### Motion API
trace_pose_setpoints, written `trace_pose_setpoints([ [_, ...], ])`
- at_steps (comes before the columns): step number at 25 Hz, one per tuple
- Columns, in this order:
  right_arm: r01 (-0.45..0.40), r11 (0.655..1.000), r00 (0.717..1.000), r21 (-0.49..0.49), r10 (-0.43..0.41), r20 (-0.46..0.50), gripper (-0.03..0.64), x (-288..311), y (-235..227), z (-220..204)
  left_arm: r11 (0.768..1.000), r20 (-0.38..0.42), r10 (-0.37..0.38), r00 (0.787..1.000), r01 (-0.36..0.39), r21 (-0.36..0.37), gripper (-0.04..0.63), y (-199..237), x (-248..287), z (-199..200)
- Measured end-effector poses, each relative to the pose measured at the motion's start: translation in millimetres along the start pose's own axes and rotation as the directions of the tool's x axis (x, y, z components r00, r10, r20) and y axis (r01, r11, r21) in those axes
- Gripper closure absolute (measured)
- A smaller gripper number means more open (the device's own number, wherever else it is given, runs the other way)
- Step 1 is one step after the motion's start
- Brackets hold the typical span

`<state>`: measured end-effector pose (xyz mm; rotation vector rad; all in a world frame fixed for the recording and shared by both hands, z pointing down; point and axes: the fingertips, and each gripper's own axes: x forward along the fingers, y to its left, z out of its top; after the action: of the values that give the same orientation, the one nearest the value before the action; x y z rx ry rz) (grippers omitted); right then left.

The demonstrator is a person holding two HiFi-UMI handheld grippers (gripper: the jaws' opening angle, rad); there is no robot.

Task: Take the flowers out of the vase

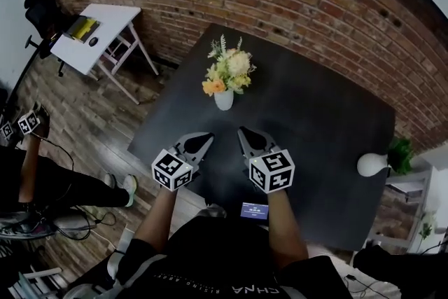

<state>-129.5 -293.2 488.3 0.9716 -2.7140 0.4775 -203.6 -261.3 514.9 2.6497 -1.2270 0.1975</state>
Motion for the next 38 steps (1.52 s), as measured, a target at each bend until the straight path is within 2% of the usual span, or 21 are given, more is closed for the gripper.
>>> trace_pose_setpoints([
  [3,0.014,1.000,1.000,-0.013,-0.014,-0.014,0.611,6.7,-2.9,0.2,1.000,0.003,0.000,1.000,0.000,-0.020,0.592,8.6,7.2,-1.9],
  [7,0.025,0.999,1.000,-0.031,-0.025,-0.014,0.610,9.2,-21.5,9.6,0.999,0.015,0.035,0.999,-0.034,-0.039,0.592,17.2,21.8,0.5],
  [16,-0.026,0.999,0.999,-0.039,0.025,-0.034,0.609,23.5,-37.6,16.3,0.996,0.027,0.053,0.998,-0.051,-0.070,0.592,23.5,37.7,7.3],
  [23,-0.052,0.998,0.998,-0.024,0.051,-0.046,0.609,35.9,-44.5,14.8,0.991,0.031,0.129,0.991,-0.127,-0.043,0.592,40.0,41.3,12.0],
  [29,-0.090,0.996,0.996,-0.008,0.090,-0.027,0.609,50.7,-48.9,24.4,0.989,0.012,0.145,0.989,-0.145,-0.029,0.592,59.4,50.0,13.7],
  [32,-0.124,0.992,0.991,-0.018,0.123,-0.049,0.607,60.0,-51.7,26.6,0.986,0.003,0.164,0.987,-0.163,-0.039,0.588,74.5,55.8,13.2],
  [34,-0.147,0.989,0.987,-0.016,0.145,-0.072,0.582,66.5,-54.1,27.1,0.984,-0.019,0.173,0.985,-0.174,-0.050,0.495,84.1,61.5,10.2],
  [38,-0.159,0.987,0.983,0.001,0.159,-0.095,0.465,77.5,-61.1,29.5,0.980,-0.066,0.192,0.979,-0.196,-0.047,0.352,99.7,74.1,2.6],
])
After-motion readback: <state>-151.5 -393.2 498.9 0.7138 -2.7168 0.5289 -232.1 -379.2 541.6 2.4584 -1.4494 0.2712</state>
